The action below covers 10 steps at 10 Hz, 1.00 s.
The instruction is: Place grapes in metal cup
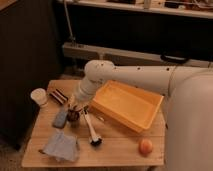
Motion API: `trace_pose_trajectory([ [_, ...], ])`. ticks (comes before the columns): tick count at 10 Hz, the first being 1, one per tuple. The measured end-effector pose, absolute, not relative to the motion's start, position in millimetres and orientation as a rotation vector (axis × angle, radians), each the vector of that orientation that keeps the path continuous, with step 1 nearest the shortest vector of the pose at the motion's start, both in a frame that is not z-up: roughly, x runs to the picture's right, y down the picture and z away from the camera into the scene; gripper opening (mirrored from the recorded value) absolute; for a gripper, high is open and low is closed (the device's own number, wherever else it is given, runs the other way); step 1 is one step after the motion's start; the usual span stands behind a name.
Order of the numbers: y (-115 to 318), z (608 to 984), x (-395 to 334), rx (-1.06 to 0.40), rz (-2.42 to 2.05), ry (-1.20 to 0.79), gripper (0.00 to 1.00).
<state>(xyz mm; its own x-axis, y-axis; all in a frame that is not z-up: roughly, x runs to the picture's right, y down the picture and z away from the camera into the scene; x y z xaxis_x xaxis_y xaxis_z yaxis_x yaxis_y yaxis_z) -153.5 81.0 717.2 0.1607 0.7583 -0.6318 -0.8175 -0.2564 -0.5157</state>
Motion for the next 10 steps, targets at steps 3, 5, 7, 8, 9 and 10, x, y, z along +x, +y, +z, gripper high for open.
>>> trace_pose_trajectory([
  [3,80.9,723.1,-149.6,-1.086,1.512,0.054,0.00],
  [5,82.3,723.9,-150.9,-1.101,1.512,0.040,0.00],
  [7,84.1,724.0,-152.2,-1.115,1.510,0.022,0.00],
  [8,84.7,723.8,-152.9,-1.118,1.509,0.015,0.00],
  [9,85.6,723.8,-153.3,-1.120,1.507,0.009,0.00],
  [10,86.6,723.2,-154.4,-1.121,1.503,-0.004,0.00],
])
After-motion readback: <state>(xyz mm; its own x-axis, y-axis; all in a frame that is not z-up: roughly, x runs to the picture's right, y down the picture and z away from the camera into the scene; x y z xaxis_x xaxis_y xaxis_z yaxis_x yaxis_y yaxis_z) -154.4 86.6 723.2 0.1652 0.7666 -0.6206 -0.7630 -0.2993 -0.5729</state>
